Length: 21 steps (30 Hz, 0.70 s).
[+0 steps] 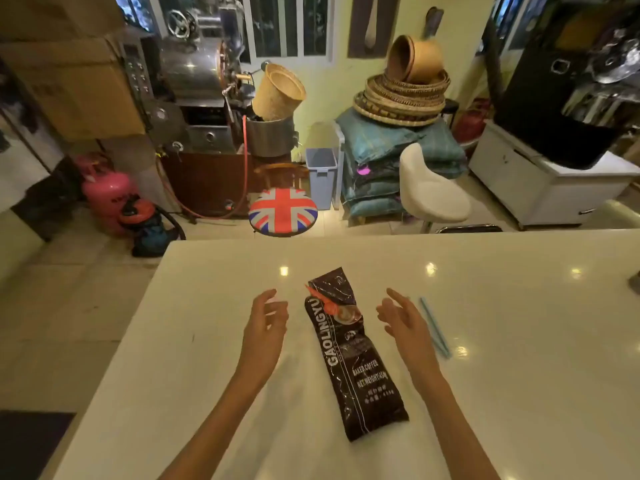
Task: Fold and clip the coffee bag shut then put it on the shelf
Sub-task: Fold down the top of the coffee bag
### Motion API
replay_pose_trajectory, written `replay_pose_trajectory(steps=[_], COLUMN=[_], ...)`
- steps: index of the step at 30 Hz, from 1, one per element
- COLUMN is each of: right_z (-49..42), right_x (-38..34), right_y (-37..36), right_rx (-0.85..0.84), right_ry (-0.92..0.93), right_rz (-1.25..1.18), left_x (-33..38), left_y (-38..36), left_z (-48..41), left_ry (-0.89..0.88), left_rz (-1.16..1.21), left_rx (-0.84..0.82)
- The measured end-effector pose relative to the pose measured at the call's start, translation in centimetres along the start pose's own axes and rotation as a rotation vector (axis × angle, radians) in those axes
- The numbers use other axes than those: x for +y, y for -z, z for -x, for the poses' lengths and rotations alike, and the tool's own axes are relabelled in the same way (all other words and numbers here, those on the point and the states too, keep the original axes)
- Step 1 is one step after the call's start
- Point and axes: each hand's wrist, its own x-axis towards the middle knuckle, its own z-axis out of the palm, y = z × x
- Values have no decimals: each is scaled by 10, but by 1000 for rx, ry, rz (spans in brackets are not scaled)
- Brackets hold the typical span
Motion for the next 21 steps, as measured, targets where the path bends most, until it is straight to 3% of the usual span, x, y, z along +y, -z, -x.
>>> replay_pose_trajectory(steps=[5,8,21], right_z=[16,19,-8], right_x=[50,52,34], right_y=[-16,-23,-30], right_rx=[17,47,-15], right_ry=[-152,-169,-44], right_rz=[140,112,27], left_x=[-32,-28,-7], left_y=[-48,-57,-55], left_z=[14,6,-23], left_ry=[370,429,-27], left_rz=[72,129,72], left_rx=[-215,-201,-175])
